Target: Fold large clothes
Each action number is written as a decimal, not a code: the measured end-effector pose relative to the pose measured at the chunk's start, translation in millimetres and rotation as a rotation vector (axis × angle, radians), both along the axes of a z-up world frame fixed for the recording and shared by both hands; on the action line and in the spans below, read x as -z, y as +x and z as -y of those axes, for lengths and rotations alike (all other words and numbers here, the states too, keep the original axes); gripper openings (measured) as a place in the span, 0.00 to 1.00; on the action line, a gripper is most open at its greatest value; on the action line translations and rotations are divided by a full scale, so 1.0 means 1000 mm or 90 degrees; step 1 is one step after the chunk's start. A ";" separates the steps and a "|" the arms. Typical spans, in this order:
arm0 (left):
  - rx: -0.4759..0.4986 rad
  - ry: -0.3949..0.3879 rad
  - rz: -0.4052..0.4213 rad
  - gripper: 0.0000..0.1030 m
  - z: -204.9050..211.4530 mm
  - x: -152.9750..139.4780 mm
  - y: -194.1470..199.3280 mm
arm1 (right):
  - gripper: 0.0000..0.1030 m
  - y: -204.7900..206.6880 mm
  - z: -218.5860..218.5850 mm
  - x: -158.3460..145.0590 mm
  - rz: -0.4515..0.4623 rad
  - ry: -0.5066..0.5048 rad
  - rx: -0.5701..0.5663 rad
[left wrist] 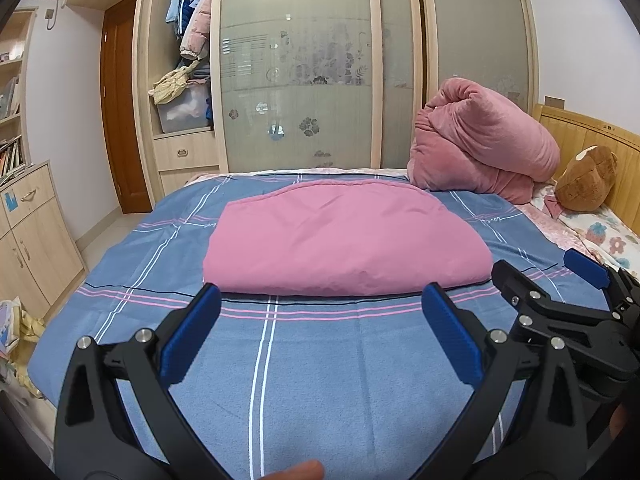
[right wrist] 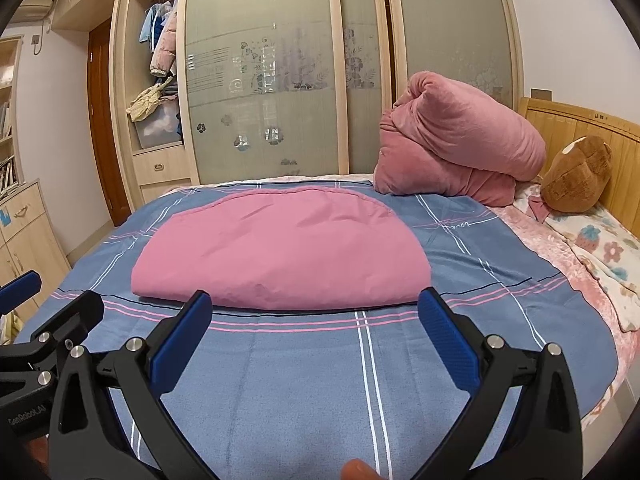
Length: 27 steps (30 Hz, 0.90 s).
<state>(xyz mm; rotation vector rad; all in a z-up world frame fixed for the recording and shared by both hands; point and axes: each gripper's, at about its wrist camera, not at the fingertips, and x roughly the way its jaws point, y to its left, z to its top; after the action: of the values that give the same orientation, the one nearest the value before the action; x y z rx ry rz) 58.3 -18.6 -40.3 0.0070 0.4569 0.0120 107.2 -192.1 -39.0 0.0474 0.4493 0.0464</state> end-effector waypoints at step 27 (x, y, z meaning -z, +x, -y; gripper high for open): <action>0.002 -0.006 -0.006 0.98 -0.002 0.001 0.001 | 0.99 -0.003 -0.003 -0.002 0.000 -0.009 -0.001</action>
<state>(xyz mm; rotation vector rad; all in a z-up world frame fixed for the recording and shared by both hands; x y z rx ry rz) 59.3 -17.1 -41.7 -0.0022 0.4658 0.0071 103.9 -189.3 -36.7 0.0328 0.4504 0.0451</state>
